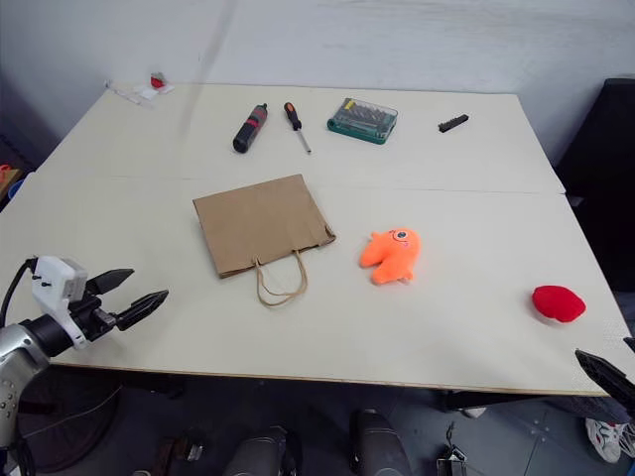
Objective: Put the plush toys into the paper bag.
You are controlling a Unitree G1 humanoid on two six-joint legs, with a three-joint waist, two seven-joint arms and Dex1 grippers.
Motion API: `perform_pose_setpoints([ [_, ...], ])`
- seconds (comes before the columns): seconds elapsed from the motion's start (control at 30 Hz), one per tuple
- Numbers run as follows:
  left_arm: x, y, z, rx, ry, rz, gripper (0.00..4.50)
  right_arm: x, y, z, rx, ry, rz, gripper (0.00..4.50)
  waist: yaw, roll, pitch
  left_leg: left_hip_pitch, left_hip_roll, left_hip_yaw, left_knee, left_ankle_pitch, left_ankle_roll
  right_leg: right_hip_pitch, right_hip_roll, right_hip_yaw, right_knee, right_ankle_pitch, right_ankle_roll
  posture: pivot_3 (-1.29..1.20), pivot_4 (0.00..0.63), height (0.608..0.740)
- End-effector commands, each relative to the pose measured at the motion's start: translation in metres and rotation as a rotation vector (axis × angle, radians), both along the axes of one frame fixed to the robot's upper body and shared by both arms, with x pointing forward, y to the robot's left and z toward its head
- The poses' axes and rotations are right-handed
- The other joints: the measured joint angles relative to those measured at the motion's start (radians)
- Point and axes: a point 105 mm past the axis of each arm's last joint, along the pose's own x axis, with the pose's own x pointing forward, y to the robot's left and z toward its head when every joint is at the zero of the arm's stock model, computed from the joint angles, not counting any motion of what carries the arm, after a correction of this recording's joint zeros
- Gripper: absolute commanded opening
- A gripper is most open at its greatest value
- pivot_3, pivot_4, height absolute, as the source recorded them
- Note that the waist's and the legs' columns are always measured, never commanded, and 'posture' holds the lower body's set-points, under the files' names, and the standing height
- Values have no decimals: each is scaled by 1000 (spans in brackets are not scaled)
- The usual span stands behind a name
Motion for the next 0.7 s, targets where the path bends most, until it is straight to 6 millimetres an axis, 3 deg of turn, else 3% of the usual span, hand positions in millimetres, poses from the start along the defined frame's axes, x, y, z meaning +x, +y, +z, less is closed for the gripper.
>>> perform_pose_setpoints([
  [0.03, 2, 4, 8, 38, -37, 11, 4488, 3, -3, 6, -31, -20, -8, 4500, -1, 0, 0, 0, 0, 0, 0, 0, 0, 0, 0, 0, 0, 0, 0, 0, 150, 740],
  [0.37, 3, -5, 8, 26, -29, -25, 4488, 5, -7, 8, -51, -42, -28, 4500, -1, 0, 0, 0, 0, 0, 0, 0, 0, 0, 0, 0, 0, 0, 0, 0, 150, 740],
  [0.5, 5, -17, 10, 51, -34, -87, 4488, 8, -3, 12, -64, -55, -9, 4500, -1, 0, 0, 0, 0, 0, 0, 0, 0, 0, 0, 0, 0, 0, 0, 0, 150, 740],
  [0.57, 6, -30, 16, 80, -46, -154, 4488, 13, 10, 20, -64, -75, 48, 4500, -1, 0, 0, 0, 0, 0, 0, 0, 0, 0, 0, 0, 0, 0, 0, 0, 150, 740],
  [0.7, 8, -60, 28, 160, -80, -333, 4488, 23, 64, 38, -44, -113, 275, 4500, -3, 1, 0, 0, 0, 0, 0, 1, -1, 0, 0, 0, 1, 0, 0, 0, 150, 740],
])
